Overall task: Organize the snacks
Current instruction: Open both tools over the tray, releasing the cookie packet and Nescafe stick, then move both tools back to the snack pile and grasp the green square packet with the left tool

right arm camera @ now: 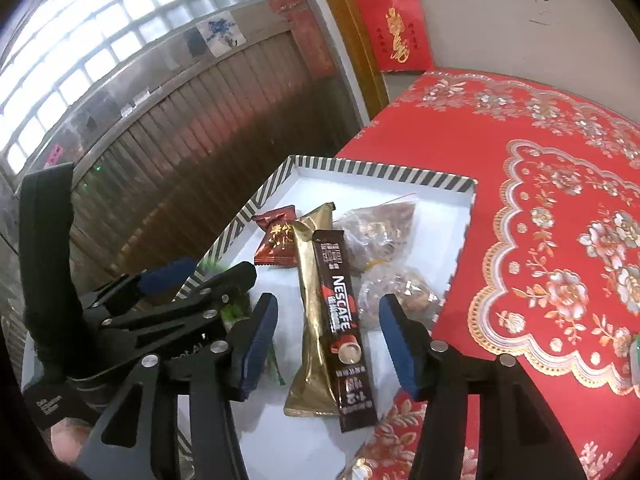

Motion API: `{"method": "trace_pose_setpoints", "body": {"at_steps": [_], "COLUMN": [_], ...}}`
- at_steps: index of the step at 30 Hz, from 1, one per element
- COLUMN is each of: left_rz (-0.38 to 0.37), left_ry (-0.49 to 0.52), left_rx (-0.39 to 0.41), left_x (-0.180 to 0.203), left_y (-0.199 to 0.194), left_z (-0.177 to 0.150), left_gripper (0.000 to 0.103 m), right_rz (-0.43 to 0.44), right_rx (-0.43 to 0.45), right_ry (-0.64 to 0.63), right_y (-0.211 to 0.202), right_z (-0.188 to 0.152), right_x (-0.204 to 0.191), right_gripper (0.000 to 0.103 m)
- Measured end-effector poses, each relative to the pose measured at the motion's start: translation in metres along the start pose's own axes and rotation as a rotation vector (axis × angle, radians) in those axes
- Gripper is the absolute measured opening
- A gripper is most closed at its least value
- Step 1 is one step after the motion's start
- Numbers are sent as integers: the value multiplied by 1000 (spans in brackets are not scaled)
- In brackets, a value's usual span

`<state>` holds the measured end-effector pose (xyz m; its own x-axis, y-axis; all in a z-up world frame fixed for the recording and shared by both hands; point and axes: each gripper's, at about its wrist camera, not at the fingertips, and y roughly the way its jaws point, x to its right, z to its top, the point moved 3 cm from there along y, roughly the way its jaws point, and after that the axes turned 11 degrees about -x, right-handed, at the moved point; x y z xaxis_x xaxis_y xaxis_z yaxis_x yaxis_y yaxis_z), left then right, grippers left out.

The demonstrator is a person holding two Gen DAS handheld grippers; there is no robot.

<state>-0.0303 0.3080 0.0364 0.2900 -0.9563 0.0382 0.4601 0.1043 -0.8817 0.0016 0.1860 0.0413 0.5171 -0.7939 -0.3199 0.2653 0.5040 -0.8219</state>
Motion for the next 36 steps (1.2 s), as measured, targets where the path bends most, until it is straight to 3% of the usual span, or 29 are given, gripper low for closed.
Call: {"method": "trace_pose_setpoints", "body": {"at_steps": [2, 10, 23, 36], "left_rz": [-8, -51, -125, -240], "left_ry": [11, 74, 206, 285], "left_rx": [2, 12, -14, -136], "left_x": [7, 49, 148, 257], "left_y": [-2, -13, -20, -5], "left_z": [0, -1, -10, -19], "left_gripper": [71, 71, 71, 71], "right_rz": [-6, -43, -119, -195], "right_rx": [13, 51, 111, 172], "right_ry": [6, 68, 200, 381], "right_y": [-7, -36, -92, -155], "right_z": [-3, -15, -54, -106], "right_x": [4, 39, 122, 225], "right_gripper": [62, 63, 64, 66]}}
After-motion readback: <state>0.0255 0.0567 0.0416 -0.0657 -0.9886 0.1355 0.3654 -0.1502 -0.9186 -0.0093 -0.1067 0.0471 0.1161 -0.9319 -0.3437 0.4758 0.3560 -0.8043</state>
